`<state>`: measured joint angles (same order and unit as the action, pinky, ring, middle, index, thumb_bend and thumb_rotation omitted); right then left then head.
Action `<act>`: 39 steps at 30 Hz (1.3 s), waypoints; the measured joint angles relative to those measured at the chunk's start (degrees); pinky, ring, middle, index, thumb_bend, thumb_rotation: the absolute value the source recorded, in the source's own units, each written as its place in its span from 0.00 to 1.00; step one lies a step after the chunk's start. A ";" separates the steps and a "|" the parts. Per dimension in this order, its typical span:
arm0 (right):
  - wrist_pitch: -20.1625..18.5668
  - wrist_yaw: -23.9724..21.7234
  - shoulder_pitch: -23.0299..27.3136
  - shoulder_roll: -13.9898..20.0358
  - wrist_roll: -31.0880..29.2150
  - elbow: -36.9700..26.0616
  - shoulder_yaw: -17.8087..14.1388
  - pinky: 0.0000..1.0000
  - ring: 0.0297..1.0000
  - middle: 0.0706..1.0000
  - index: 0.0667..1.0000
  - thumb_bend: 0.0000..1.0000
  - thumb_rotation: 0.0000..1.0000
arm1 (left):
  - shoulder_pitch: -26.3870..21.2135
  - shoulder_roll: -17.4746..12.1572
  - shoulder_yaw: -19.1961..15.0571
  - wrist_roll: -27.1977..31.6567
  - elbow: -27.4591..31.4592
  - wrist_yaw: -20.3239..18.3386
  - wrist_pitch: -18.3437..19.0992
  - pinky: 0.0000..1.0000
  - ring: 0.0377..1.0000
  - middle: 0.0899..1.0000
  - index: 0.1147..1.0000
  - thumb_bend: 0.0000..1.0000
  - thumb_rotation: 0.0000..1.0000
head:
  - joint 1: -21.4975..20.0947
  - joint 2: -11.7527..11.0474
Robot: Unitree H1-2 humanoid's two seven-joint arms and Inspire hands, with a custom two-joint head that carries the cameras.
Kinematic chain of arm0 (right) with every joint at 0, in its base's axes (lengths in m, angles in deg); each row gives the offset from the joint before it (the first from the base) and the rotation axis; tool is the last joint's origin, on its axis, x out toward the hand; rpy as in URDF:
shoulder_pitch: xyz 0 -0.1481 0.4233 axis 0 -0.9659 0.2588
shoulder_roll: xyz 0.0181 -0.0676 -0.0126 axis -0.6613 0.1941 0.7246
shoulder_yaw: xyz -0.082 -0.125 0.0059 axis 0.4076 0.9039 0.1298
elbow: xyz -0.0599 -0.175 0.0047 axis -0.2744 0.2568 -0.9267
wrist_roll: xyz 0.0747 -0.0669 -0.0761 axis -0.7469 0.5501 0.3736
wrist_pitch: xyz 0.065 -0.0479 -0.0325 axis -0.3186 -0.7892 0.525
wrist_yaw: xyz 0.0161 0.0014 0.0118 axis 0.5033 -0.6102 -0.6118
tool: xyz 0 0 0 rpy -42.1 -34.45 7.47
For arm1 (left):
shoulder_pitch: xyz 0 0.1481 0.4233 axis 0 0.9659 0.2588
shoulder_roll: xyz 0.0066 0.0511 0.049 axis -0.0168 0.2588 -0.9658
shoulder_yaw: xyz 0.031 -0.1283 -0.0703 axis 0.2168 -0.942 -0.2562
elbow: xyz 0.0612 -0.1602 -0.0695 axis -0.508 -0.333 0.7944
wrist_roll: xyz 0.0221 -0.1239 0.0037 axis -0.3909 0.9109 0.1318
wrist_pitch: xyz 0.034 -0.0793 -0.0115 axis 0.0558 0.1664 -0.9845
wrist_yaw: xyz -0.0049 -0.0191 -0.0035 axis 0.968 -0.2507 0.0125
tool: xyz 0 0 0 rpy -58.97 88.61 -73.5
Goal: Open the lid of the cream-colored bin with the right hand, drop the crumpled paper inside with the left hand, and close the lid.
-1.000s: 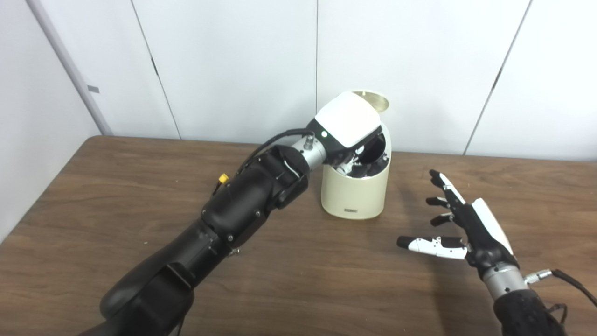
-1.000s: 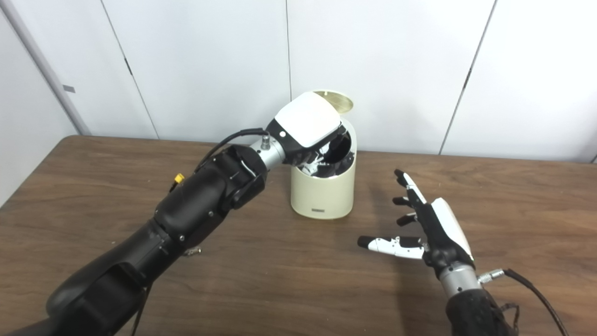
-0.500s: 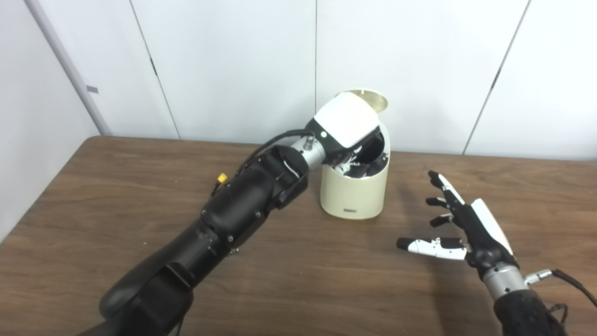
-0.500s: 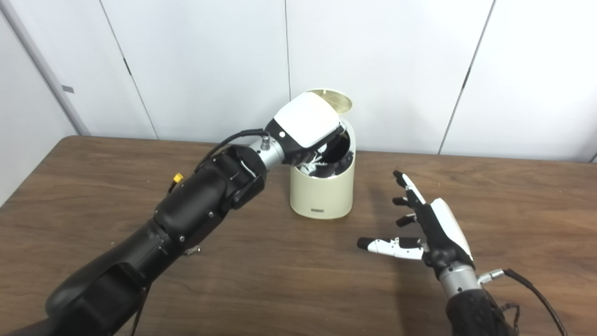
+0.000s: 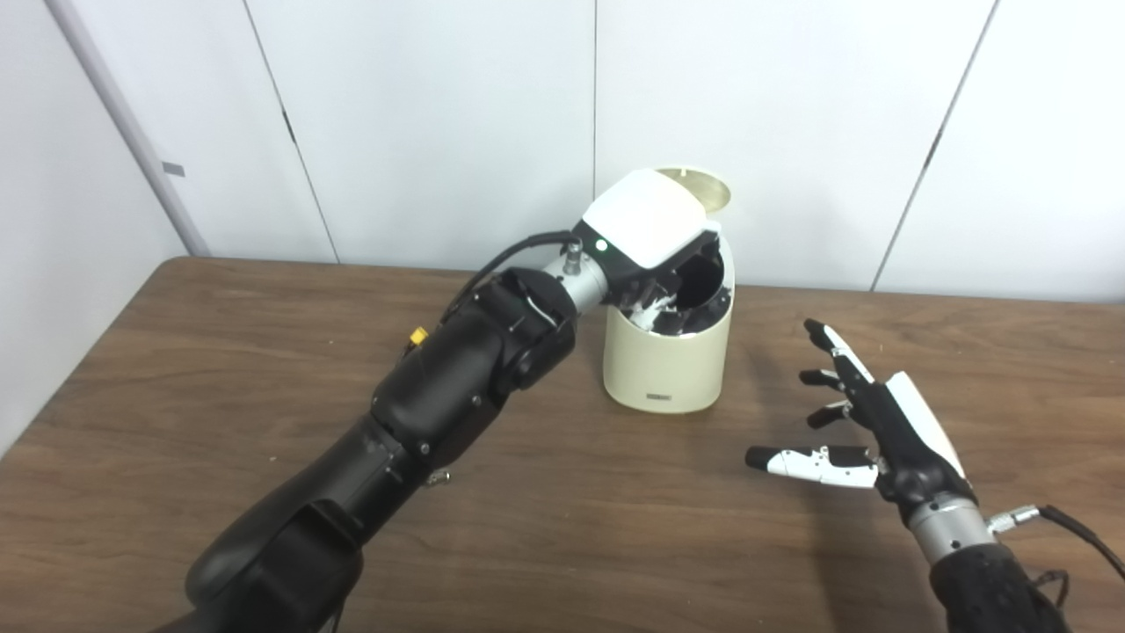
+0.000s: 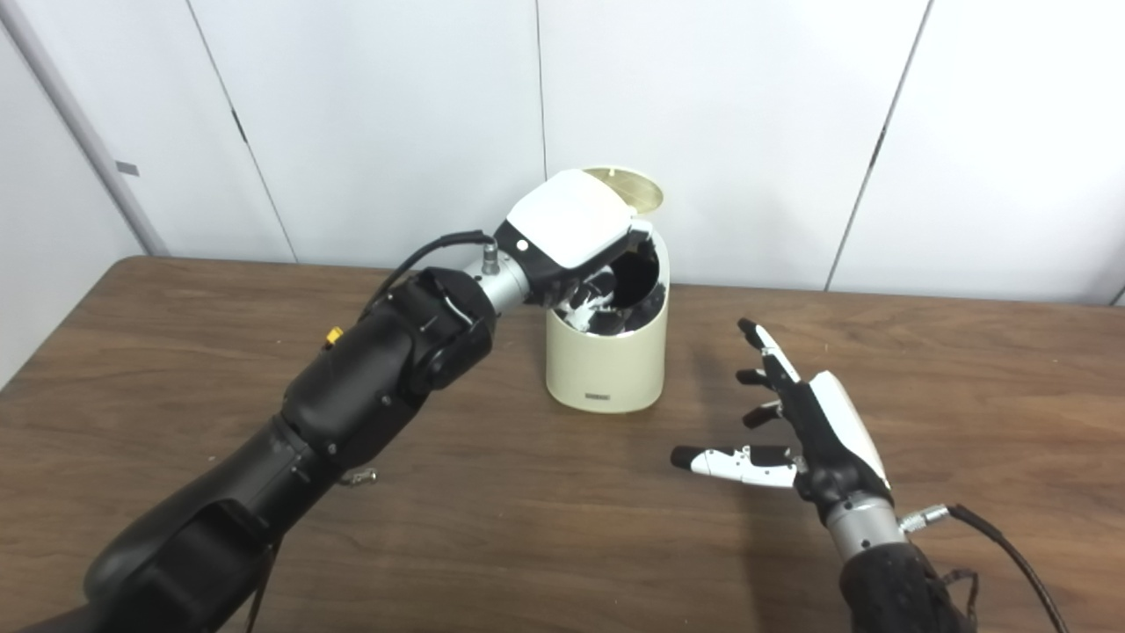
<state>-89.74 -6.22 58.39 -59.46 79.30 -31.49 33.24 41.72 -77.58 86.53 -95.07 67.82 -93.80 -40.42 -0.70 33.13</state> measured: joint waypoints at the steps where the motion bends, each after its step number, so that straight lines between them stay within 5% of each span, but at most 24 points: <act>1: 0.00 0.00 0.02 0.01 -0.17 0.01 0.00 0.60 0.83 0.96 0.95 0.88 0.33 | 0.00 0.00 -0.02 0.04 0.09 -0.18 0.01 0.51 0.68 0.74 0.69 0.99 0.04 | 0.09 0.00; 8: -0.02 -0.02 0.39 0.11 -0.20 0.01 0.11 0.59 0.82 0.95 0.95 0.87 0.33 | -0.02 -0.04 -0.04 0.40 0.41 -0.39 -0.18 0.50 0.66 0.72 0.67 0.97 0.02 | 0.18 0.00; 13: -0.02 -0.02 0.45 0.12 -0.17 0.01 0.29 0.59 0.82 0.95 0.95 0.88 0.33 | 0.45 -0.05 -0.81 2.60 0.13 1.81 -1.91 0.36 0.44 0.50 0.51 0.91 0.00 | 0.18 -0.09; 15: -0.02 -0.01 0.46 0.11 -0.17 0.01 0.29 0.59 0.82 0.95 0.95 0.87 0.33 | 0.97 -0.05 -1.79 4.35 0.13 2.03 -2.44 0.35 0.41 0.43 0.46 0.62 0.00 | 0.18 -0.26; 18: -0.04 0.06 0.44 0.10 0.01 0.00 0.24 0.59 0.80 0.94 0.94 0.87 0.33 | 3.29 -0.05 -4.65 8.75 1.07 2.09 -2.50 0.32 0.38 0.43 0.46 0.52 0.00 | 0.00 -0.70; 22: 0.10 0.90 0.32 -0.03 0.30 0.02 -0.38 0.57 0.78 0.93 0.93 0.88 0.31 | 8.88 0.07 -9.17 16.96 6.80 0.95 -1.98 0.30 0.36 0.45 0.48 0.50 0.00 | -0.61 -1.31; 28: 2.30 2.55 0.44 -0.49 -1.33 0.22 -1.82 0.57 0.78 0.93 0.92 0.83 0.29 | 15.81 0.08 -14.40 24.81 12.58 0.86 -0.18 0.41 0.41 0.45 0.47 0.50 0.00 | -1.49 -2.37; 34: 2.35 2.80 0.81 -0.48 -1.91 1.86 -2.96 0.64 0.79 0.92 0.92 0.84 0.29 | 22.69 1.45 -18.40 25.39 15.83 7.40 -0.41 0.43 0.41 0.45 0.46 0.50 0.00 | -2.02 -3.69; 39: 3.92 2.79 1.78 0.24 -2.42 2.10 -3.01 0.67 0.80 0.92 0.92 0.85 0.33 | 27.46 6.60 -23.82 33.37 15.90 12.88 -0.84 0.45 0.42 0.46 0.45 0.50 0.00 | -2.37 -4.74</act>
<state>-85.82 -3.43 60.17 -59.22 76.89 -29.39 30.23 69.18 -70.98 62.71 -61.70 83.72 -80.92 -41.25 -3.08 28.39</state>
